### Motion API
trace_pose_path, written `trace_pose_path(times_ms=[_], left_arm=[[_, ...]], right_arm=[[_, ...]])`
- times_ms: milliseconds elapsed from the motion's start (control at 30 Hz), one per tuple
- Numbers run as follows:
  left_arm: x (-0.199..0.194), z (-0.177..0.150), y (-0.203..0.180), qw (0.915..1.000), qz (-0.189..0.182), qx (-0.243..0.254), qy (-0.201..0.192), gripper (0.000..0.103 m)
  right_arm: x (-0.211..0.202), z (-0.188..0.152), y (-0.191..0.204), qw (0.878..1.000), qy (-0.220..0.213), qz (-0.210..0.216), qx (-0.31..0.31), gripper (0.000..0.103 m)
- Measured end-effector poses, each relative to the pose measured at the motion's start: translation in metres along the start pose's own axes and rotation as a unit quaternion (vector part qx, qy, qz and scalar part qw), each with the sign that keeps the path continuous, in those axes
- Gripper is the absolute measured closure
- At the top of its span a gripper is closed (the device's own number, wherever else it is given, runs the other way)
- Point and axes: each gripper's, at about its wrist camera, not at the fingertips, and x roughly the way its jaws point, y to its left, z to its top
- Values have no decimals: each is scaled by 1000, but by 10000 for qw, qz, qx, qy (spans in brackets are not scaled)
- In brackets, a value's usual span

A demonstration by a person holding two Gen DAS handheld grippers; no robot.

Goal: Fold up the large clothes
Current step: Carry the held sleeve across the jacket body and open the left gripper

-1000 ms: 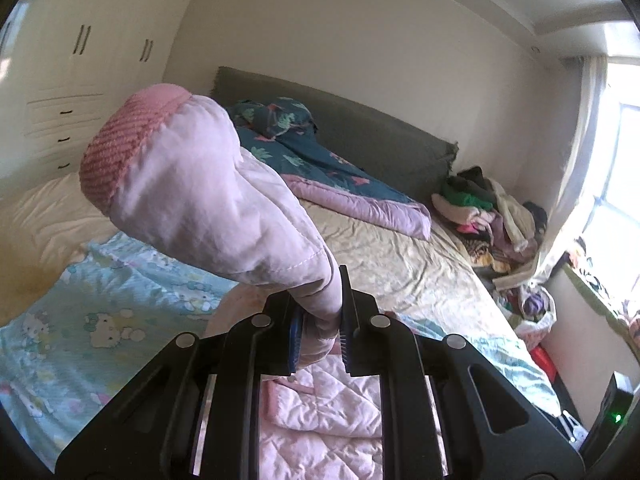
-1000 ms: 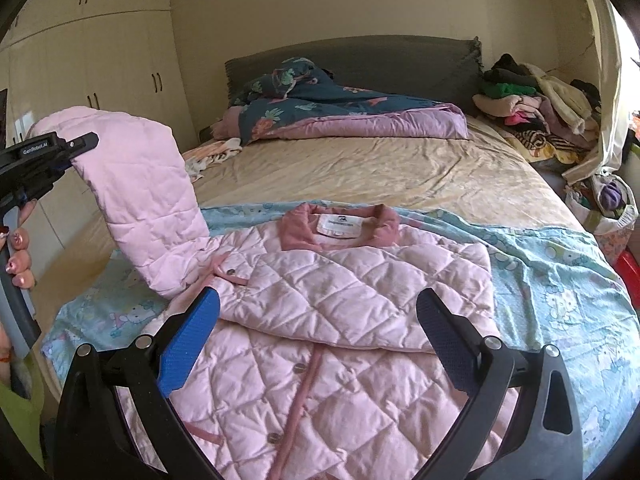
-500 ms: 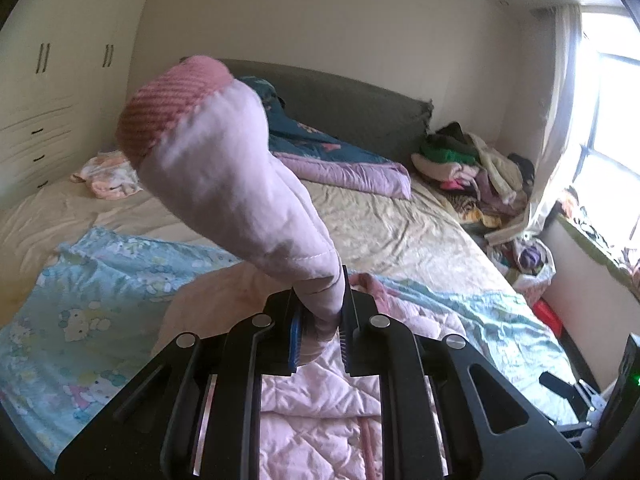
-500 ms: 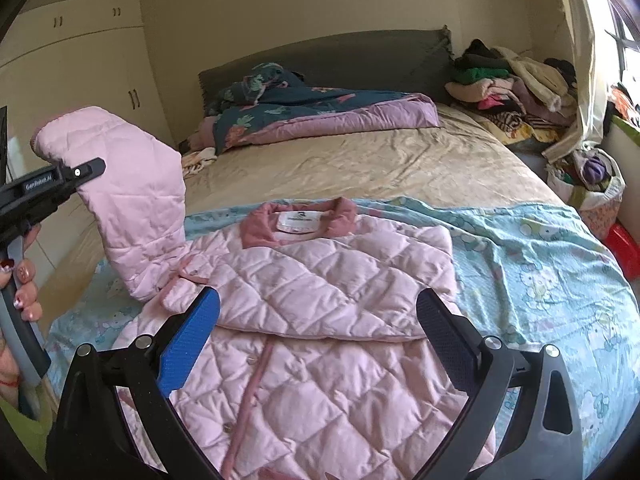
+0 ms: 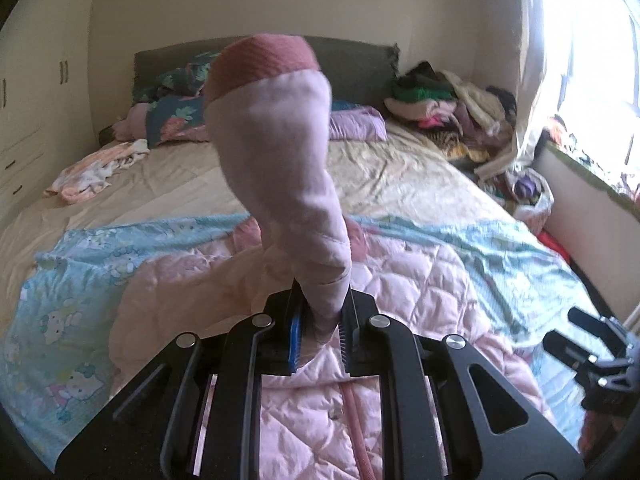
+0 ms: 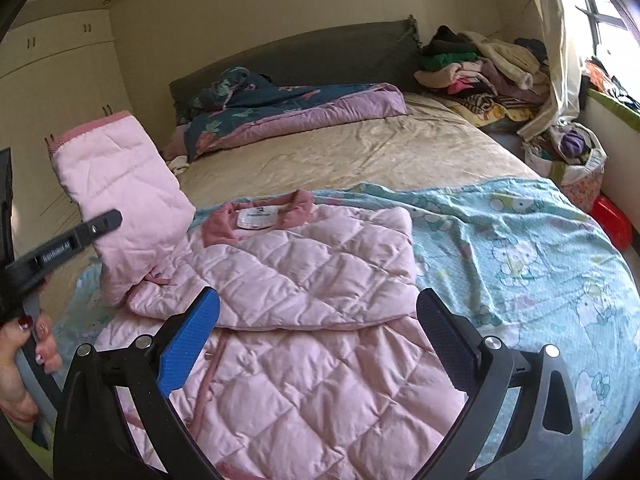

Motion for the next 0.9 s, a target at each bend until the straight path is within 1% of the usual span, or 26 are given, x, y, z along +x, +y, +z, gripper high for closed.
trace_pose_path(times_ms=[333,667,767,833,900], left_arm=[[38,-28,-30,9982,3,445,398,95],[63,-53,-50,9942,26,860,637,95],[67,-64,-58,9916,80,1089,689,94],[70,-72,-63,9886,96,1289,770,93],[75,-80,-69,9847,160,1492,882,90]], right_arm=[[9,-11,-28,9995,72,-150,281,5],[19,-16,-47,9982,147,-225,528,5],[23,-18,-52,9976,186,-251,620,5],[25,-19,-56,9971,211,-251,688,5],[28,-20,-58,9968,234,-266,719,5]])
